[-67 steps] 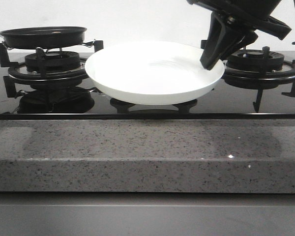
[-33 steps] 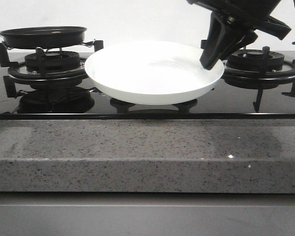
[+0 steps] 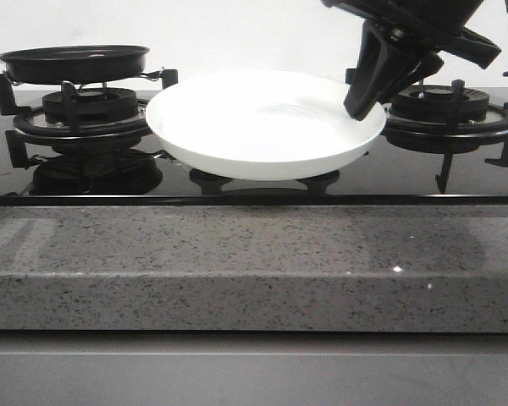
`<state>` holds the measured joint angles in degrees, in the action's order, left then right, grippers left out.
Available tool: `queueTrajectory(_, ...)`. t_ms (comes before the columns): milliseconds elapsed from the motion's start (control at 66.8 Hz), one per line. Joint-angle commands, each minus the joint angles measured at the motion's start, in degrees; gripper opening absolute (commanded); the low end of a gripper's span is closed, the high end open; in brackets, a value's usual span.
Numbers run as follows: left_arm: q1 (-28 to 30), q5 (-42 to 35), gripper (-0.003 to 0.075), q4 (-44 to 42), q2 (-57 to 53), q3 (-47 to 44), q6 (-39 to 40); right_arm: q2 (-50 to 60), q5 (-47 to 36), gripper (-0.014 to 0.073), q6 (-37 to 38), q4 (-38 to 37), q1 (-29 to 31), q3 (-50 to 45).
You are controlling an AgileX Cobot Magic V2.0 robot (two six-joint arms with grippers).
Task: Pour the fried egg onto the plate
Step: 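Grasp the pale green pan handle with the left gripper, then lift the frying pan with the left gripper over the held plate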
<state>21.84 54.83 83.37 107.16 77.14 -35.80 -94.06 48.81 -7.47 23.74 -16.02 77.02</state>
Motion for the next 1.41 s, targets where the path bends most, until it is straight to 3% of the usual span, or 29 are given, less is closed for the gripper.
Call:
queueTrajectory(0, -0.1, 2.3, 0.0522, 4.8, -2.6, 1.8, -0.5, 2.1, -1.7, -0.0067, -0.5, 1.4, 0.1, 1.4)
queueTrajectory(195, -0.1, 3.0, 0.0351, 7.0, -2.6, 1.8, -0.5, 2.1, -1.7, -0.0067, -0.5, 1.4, 0.1, 1.4)
queueTrajectory(793, -0.1, 4.0, -0.0020, 8.0, -2.6, 1.8, -0.5, 2.1, -1.7, -0.0067, -0.5, 1.4, 0.1, 1.4)
queueTrajectory(1093, 0.0, 7.4, -0.0020, 13.7, -3.8, 1.8, -1.7, 2.1, -1.7, -0.0067, -0.5, 1.4, 0.1, 1.4)
queueTrajectory(1392, -0.5, 7.4, -0.0020, 13.0, -11.2, 1.6, -4.7, 2.1, -1.7, -0.0067, -0.5, 1.4, 0.1, 1.4)
